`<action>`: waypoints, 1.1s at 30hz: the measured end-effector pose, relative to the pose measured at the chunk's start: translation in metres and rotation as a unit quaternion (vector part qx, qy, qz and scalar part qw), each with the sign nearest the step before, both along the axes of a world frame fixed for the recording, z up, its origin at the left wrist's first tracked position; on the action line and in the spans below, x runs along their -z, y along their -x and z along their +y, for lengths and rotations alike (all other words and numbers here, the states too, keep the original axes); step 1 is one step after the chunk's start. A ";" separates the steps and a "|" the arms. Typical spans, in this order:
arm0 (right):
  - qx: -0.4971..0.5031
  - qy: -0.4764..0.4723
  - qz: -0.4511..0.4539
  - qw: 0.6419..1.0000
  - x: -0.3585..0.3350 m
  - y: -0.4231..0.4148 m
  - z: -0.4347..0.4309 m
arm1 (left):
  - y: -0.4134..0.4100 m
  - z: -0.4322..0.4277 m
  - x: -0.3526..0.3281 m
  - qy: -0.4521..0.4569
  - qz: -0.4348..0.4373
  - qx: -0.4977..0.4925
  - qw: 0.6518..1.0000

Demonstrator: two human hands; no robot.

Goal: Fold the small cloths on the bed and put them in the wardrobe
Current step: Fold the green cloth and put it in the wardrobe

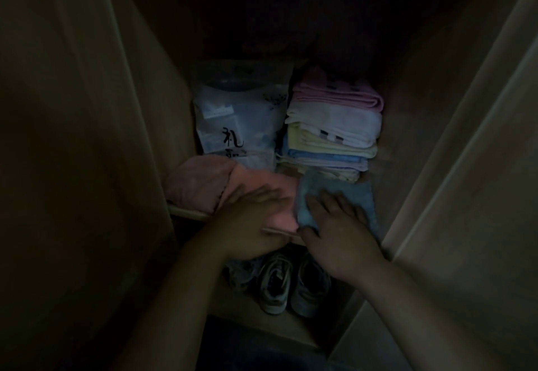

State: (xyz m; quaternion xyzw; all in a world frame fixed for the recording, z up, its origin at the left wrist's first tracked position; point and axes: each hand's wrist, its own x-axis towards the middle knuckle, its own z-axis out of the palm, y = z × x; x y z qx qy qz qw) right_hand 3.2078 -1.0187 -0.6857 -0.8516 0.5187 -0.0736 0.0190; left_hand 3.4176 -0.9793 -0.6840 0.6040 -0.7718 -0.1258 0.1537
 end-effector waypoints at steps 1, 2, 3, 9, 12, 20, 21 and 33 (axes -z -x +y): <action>0.002 -0.002 0.004 1.000 0.001 0.000 -0.001 | 0.001 -0.002 0.004 0.004 -0.015 0.000 1.000; 0.001 -0.005 0.010 1.000 0.002 0.000 -0.001 | 0.000 -0.004 0.007 0.007 -0.022 -0.001 1.000; -0.001 -0.009 0.018 1.000 0.002 0.000 -0.002 | -0.001 -0.005 0.010 0.010 -0.026 -0.001 1.000; 0.003 -0.068 -0.018 0.998 -0.013 -0.003 0.002 | 0.000 -0.005 0.010 0.022 0.018 -0.012 1.000; -0.007 0.043 -0.045 0.998 -0.024 -0.016 -0.005 | 0.003 -0.004 0.006 0.081 0.051 -0.043 0.995; 0.040 -0.064 0.005 0.997 -0.002 -0.031 -0.023 | -0.027 -0.014 0.018 0.041 -0.023 -0.266 0.963; 0.048 -0.062 0.005 0.997 0.000 -0.030 -0.024 | -0.030 -0.016 0.021 0.021 -0.015 -0.266 0.964; 0.066 -0.027 -0.056 0.996 -0.007 -0.025 -0.028 | -0.033 -0.025 0.014 0.104 -0.025 -0.285 0.953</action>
